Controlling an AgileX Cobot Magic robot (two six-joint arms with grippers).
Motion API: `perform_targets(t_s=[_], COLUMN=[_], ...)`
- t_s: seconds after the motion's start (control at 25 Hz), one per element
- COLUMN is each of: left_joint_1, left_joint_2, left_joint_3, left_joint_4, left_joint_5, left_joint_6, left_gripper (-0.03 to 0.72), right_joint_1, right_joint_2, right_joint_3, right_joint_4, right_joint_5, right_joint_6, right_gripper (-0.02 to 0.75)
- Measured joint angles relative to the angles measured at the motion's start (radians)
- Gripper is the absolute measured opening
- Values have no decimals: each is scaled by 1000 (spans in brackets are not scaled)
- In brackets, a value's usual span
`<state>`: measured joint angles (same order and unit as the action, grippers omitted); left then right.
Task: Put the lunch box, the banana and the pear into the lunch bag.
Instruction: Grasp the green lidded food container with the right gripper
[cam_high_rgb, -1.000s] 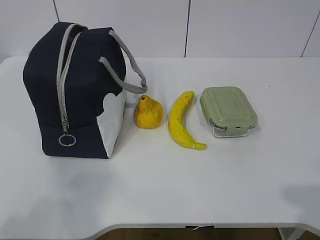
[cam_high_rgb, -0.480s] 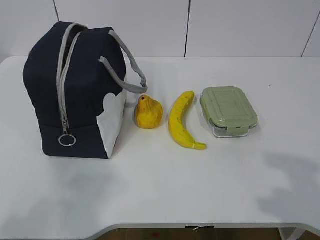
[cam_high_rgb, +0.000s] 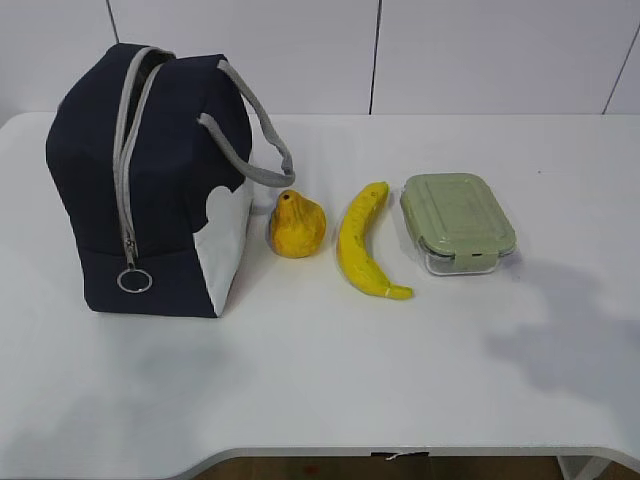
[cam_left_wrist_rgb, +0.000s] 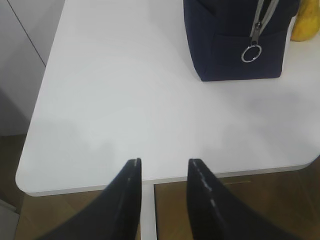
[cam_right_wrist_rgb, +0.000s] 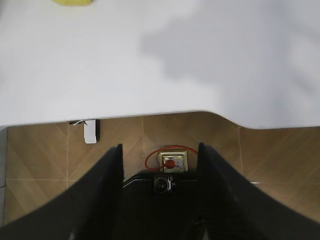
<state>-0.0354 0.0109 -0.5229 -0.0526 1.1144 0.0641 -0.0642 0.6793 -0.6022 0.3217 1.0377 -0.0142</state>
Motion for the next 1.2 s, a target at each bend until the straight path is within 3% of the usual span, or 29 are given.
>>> perform_targets(t_s=[0.48, 1.0, 1.2], left_joint_1=[0, 0, 0], left_joint_2=[0, 0, 0], left_joint_3=[0, 0, 0], left_joint_4=[0, 0, 0], left_joint_5=[0, 0, 0], left_joint_6=[0, 0, 0], left_gripper=[237, 238, 238], right_joint_1=[0, 0, -11], right_joint_2=[415, 804, 926], right_joint_3=[-395, -783, -875], right_joint_4=[-28, -59, 26], right_joint_5=[183, 196, 197], right_joint_6=[0, -34, -126], right_gripper=[388, 357, 321])
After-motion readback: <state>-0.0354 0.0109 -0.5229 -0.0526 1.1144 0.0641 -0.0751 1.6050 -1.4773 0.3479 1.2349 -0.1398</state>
